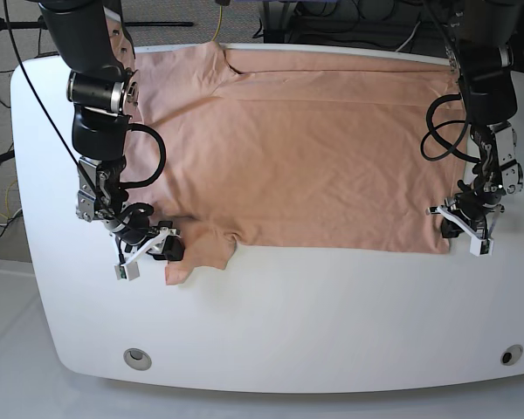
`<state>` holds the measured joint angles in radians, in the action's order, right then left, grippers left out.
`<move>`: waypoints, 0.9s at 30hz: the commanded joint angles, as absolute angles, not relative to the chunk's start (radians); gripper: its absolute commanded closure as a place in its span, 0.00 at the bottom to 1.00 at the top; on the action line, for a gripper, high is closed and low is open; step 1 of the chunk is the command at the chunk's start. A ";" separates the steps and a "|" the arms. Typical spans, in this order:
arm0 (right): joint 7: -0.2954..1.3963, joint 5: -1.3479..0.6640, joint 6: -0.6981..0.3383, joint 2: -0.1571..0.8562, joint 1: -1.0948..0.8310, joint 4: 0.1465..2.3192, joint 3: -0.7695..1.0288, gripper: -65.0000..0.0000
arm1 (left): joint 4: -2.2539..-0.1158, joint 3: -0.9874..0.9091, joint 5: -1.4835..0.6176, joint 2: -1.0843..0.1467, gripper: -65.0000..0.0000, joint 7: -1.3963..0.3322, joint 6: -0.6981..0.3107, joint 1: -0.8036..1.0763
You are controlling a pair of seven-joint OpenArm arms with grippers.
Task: Fold the T-shirt properly
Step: 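Close both grippers on the hem corners of the shirt, then lift the hem with both grippers and fold it toward the collar band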
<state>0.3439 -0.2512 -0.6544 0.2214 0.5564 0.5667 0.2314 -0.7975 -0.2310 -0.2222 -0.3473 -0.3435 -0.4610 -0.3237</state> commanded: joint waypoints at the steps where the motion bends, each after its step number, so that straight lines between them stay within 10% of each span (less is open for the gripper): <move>1: 0.345 -0.284 -0.642 0.239 0.587 0.580 0.217 0.75 | -0.806 -0.230 -0.211 -0.359 1.00 -0.373 -0.458 -0.330; 11: 0.410 -0.258 -0.618 0.234 0.597 0.590 0.229 0.95 | -0.808 -0.235 -0.213 -0.364 1.00 -0.366 -0.456 -0.334; 27: 0.610 -0.273 -0.633 0.240 0.577 0.782 0.225 1.00 | -0.925 -0.232 -0.217 -0.358 1.00 -0.380 -0.466 -0.316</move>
<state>0.6216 -0.2516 -0.6292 0.2272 0.5442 0.7341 0.2226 -0.8879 -0.2295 -0.2058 -0.3439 -0.4007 -0.4610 -0.2958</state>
